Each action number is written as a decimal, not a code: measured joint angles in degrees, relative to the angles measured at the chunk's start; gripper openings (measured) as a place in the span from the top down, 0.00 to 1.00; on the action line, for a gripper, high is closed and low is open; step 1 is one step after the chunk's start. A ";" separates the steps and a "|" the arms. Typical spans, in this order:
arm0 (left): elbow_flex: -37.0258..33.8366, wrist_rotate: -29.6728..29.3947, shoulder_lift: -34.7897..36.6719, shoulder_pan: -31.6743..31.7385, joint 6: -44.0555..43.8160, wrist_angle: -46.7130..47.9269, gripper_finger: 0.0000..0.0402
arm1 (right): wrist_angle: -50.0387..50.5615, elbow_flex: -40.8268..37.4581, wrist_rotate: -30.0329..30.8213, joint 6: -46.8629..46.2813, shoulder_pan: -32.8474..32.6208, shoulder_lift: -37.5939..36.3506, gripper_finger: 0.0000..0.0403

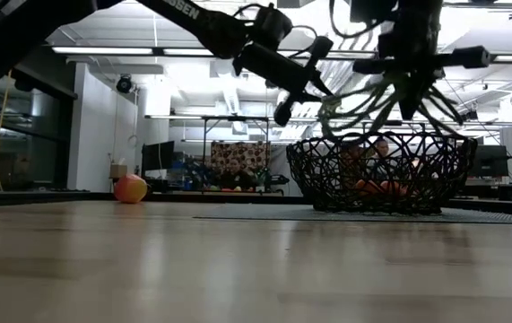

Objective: Build produce basket
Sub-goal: Put the leaf lettuce into the wire basket

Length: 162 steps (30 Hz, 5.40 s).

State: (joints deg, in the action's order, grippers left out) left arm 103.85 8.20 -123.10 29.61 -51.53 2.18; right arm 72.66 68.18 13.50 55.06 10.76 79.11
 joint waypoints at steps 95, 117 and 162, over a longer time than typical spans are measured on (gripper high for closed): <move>10.42 -1.24 -4.23 3.19 35.57 24.38 0.41 | -8.76 -7.67 -4.61 -2.53 2.35 3.24 1.00; 12.73 2.99 -4.51 3.43 38.64 26.81 0.41 | -10.10 -7.67 -7.19 -8.57 3.23 3.22 1.00; 14.80 11.93 5.04 4.87 27.87 19.71 0.41 | -14.47 -9.55 5.76 24.62 -1.39 10.54 1.00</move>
State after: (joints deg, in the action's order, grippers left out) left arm 118.65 20.13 -118.06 34.48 -23.66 21.89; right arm 58.20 58.63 19.26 79.69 9.37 89.65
